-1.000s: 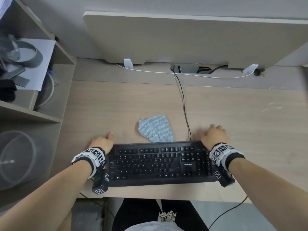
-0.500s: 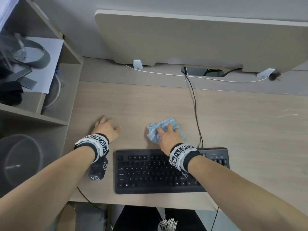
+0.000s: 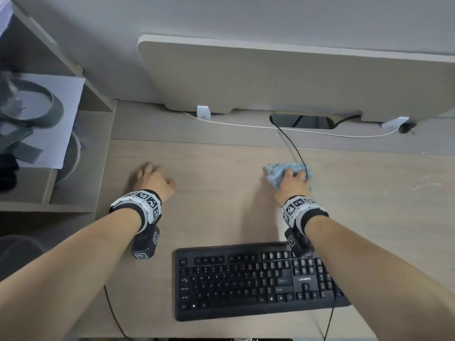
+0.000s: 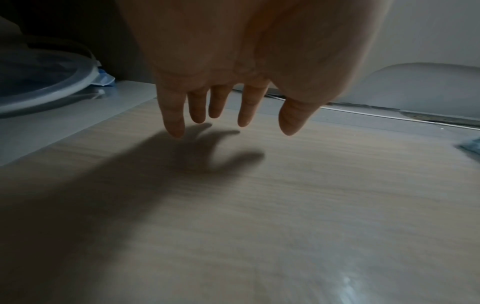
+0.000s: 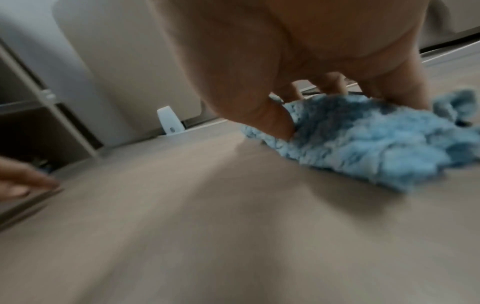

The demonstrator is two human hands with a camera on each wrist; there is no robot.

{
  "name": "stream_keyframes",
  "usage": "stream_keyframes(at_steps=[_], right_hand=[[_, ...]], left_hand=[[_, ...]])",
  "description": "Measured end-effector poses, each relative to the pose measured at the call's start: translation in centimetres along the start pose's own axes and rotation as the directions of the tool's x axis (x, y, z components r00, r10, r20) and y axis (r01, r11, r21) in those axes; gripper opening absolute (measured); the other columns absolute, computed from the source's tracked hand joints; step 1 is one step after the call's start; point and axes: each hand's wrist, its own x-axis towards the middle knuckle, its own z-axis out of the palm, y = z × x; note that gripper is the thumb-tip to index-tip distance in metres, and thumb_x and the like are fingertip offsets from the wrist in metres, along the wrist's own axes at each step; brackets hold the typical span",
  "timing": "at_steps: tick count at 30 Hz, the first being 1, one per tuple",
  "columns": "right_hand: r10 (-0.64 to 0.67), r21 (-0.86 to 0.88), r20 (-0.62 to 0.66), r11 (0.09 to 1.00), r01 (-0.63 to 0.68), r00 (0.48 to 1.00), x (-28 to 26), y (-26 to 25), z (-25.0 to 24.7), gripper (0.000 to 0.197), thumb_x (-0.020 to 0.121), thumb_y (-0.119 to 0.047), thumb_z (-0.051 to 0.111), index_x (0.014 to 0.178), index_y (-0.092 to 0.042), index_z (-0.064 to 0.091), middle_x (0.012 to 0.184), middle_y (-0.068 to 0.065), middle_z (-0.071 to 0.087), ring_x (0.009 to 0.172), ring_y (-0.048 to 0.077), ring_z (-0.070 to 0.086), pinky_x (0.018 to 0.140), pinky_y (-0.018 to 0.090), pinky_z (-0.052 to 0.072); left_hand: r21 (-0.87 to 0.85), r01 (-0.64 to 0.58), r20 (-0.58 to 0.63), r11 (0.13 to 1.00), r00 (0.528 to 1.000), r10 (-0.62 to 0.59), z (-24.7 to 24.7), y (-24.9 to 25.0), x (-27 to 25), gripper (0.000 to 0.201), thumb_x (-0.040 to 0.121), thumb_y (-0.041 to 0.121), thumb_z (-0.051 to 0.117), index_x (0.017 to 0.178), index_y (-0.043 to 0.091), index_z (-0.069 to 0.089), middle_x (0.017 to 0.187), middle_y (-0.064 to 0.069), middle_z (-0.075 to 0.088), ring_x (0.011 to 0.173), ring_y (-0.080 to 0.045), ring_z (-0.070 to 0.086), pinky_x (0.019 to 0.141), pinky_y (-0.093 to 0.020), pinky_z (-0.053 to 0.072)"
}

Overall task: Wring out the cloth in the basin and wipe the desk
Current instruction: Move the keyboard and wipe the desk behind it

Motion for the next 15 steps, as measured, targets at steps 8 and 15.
stream_keyframes(at_steps=[8, 15], right_hand=[[-0.331, -0.03, 0.021, 0.943, 0.331, 0.943, 2.6, -4.9, -1.7, 0.086, 0.074, -0.02, 0.059, 0.148, -0.033, 0.02, 0.16, 0.002, 0.004, 0.142, 0.048, 0.01, 0.116, 0.06, 0.016], [-0.076, -0.022, 0.013, 0.997, 0.076, 0.997, 7.6, -3.6, -5.0, 0.083, 0.076, -0.026, 0.058, 0.147, -0.023, 0.017, 0.158, 0.009, 0.007, 0.141, 0.046, 0.016, 0.106, 0.062, 0.034]], left_hand=[[-0.051, 0.059, -0.105, 0.997, 0.992, -0.065, -0.5, 0.4, 2.8, 0.062, 0.085, 0.034, 0.053, 0.143, 0.024, 0.034, 0.157, -0.013, 0.022, 0.141, -0.037, 0.022, 0.111, -0.047, 0.029], [-0.062, 0.108, -0.051, 0.992, 0.992, -0.111, -1.0, -0.1, 5.0, 0.063, 0.088, 0.033, 0.05, 0.147, 0.021, 0.033, 0.158, -0.012, 0.021, 0.142, -0.038, 0.02, 0.115, -0.043, 0.022]])
